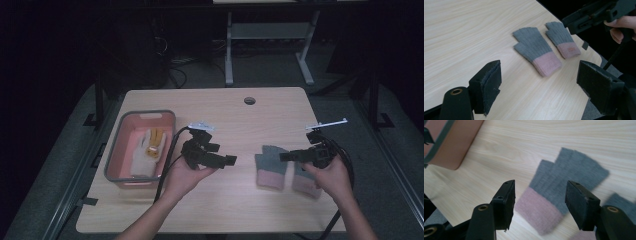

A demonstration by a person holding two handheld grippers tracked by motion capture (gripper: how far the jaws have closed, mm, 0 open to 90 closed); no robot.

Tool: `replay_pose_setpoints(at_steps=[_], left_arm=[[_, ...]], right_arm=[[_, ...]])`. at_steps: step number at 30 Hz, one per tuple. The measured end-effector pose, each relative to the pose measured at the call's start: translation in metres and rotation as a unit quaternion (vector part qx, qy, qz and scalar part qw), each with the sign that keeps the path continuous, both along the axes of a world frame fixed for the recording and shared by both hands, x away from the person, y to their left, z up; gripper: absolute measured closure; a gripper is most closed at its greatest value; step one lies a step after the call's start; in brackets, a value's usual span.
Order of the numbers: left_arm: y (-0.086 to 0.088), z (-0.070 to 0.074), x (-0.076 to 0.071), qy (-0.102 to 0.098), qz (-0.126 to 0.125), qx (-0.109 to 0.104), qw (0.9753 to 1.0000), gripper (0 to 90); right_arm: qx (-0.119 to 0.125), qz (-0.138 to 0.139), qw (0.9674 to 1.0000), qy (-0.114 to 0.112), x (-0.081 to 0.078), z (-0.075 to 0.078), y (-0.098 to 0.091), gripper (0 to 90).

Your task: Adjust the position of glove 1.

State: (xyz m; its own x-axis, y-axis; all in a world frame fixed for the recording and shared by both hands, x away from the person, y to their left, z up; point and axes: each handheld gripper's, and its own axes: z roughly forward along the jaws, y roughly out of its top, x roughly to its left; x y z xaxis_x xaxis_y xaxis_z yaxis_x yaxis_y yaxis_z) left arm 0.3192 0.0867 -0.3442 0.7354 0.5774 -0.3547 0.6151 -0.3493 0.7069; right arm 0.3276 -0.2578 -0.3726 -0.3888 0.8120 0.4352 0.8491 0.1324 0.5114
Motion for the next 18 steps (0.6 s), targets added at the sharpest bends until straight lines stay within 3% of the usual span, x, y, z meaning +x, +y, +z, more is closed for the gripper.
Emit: replay_pose_setpoints(at_steps=[18], left_arm=[[-0.028,-0.014,-0.005,0.008,-0.022,0.006,0.9997,20.0]], right_arm=[[-0.035,-0.040,0.9986,0.008,-0.016,-0.031,-0.040,41.7]])
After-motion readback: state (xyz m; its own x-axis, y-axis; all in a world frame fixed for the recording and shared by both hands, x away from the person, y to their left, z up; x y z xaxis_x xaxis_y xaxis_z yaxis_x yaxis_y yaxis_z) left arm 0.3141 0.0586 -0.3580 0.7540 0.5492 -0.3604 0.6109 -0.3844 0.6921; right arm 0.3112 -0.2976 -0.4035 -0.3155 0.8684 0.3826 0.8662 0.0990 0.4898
